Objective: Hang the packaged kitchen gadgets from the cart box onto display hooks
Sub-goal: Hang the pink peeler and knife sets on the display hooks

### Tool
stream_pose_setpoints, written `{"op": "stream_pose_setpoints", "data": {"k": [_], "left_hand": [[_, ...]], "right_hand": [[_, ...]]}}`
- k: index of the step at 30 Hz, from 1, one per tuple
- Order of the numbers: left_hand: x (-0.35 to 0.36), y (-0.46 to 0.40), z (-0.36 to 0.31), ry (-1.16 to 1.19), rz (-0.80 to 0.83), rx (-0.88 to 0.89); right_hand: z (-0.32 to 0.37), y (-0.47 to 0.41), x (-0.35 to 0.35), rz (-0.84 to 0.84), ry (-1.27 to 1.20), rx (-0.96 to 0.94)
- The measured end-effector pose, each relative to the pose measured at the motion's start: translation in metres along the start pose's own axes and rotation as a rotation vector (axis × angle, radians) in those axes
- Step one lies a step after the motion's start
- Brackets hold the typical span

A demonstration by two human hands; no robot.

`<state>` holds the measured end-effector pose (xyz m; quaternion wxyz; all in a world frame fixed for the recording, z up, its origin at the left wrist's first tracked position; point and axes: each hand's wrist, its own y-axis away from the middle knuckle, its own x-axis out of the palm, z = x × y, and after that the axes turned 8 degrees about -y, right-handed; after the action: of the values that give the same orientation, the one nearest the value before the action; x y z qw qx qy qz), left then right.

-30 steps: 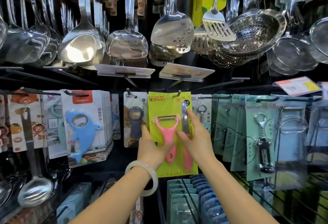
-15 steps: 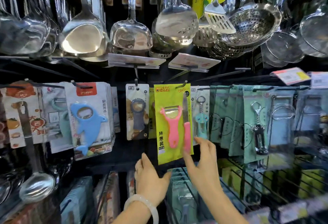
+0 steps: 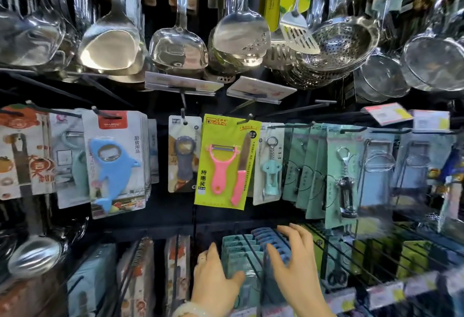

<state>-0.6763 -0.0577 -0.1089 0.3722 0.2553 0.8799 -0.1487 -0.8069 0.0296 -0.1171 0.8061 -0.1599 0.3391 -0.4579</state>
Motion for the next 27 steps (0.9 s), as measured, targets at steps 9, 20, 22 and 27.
{"op": "stream_pose_setpoints", "data": {"k": [9,20,22,27], "left_hand": [[0.099,0.030,-0.108,0.028,0.211,0.197],[0.375,0.157,-0.363,-0.534,0.396,0.711],[0.419,0.179,-0.402,-0.571,0.464,0.743],[0.508,0.224,-0.481,-0.574,0.589,0.866]], "right_hand": [[-0.078,0.030,-0.138,-0.081,0.187,0.198],[-0.247,0.114,-0.477,-0.252,0.747,0.534],[-0.271,0.137,-0.533,-0.270,0.756,0.620],[-0.324,0.187,-0.635,-0.332,0.771,0.775]]}}
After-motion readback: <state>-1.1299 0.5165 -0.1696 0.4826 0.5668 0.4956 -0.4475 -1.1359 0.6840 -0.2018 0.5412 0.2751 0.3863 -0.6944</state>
